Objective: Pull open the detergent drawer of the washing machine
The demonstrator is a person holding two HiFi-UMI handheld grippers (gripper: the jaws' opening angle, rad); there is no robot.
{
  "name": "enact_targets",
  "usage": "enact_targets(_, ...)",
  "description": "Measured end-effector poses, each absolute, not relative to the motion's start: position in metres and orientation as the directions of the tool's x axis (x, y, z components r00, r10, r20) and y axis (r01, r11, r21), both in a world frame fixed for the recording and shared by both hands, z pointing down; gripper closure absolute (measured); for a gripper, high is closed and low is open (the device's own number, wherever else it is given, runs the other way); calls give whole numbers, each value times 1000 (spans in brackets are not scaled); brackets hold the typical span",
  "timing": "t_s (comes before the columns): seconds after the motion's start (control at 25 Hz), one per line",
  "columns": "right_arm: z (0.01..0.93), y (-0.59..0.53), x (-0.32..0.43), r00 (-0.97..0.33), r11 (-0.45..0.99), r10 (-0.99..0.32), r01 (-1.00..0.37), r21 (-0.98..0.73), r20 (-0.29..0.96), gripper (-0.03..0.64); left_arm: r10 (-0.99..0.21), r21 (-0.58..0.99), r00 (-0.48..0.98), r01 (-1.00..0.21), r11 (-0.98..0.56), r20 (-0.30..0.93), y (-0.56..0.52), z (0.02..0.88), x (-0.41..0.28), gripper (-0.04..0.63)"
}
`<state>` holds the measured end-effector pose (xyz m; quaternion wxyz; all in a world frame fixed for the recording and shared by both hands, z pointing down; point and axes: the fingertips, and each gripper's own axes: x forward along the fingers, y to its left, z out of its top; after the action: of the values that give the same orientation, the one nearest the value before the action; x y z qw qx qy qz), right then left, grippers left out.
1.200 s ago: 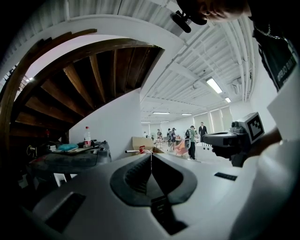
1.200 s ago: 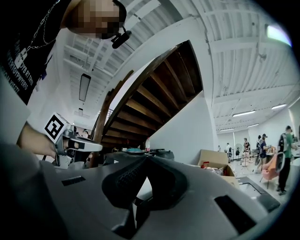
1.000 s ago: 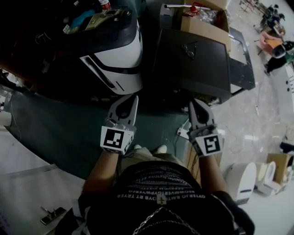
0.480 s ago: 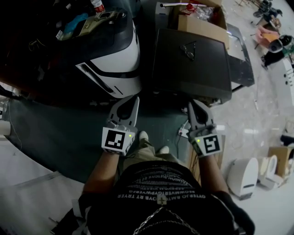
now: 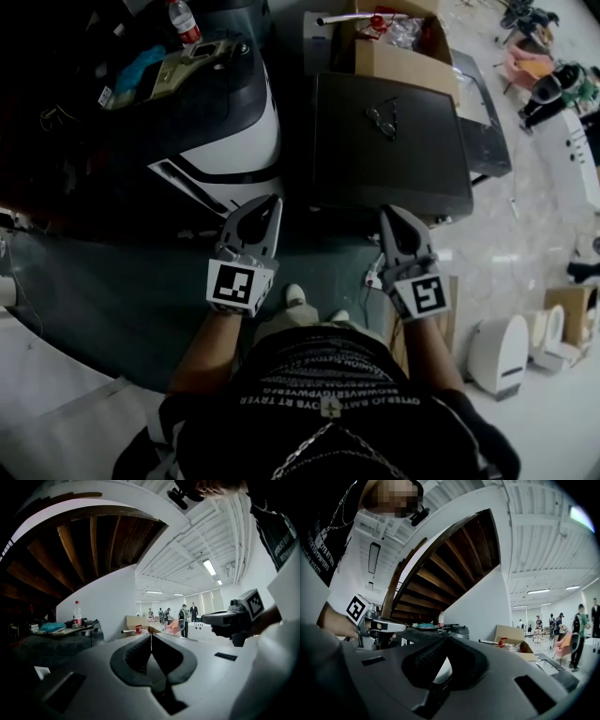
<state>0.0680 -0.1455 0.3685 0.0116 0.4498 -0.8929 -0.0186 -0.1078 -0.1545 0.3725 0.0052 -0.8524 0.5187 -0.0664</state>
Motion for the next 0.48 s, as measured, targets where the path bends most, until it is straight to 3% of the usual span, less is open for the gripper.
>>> enact_targets(0.48, 382, -198, 35, -545, 546, -838, -835, 67, 31, 615, -838, -62, 524, -841, -537, 151, -207, 399, -137, 591)
